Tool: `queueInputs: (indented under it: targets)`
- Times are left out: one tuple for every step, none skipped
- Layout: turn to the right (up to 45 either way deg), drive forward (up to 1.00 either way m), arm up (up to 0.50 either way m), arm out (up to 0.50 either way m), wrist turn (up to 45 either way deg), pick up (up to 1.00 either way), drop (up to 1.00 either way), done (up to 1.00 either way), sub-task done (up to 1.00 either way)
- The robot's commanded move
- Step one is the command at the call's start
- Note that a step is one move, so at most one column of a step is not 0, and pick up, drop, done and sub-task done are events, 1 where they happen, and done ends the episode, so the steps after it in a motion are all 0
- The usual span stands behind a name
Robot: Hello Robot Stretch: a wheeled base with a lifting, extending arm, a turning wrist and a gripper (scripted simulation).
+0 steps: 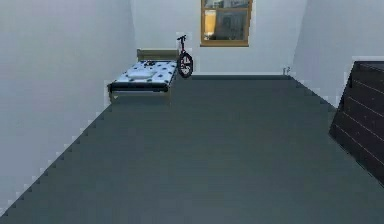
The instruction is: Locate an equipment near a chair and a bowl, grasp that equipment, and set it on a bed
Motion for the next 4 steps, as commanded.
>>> queueInputs:
  targets:
    - [3.0, 0.00, 0.00, 0.00, 0.0, 0.00, 0.00, 0.00, 0.00]
    - [0.0, 0.35, 0.00, 0.00, 0.0, 0.00, 0.00, 0.00, 0.00]
    - [0.0, 1.00, 0.00, 0.00, 0.0, 0.00, 0.00, 0.00, 0.00]
    - [0.0, 1.00, 0.00, 0.00, 0.0, 0.00, 0.00, 0.00, 0.00]
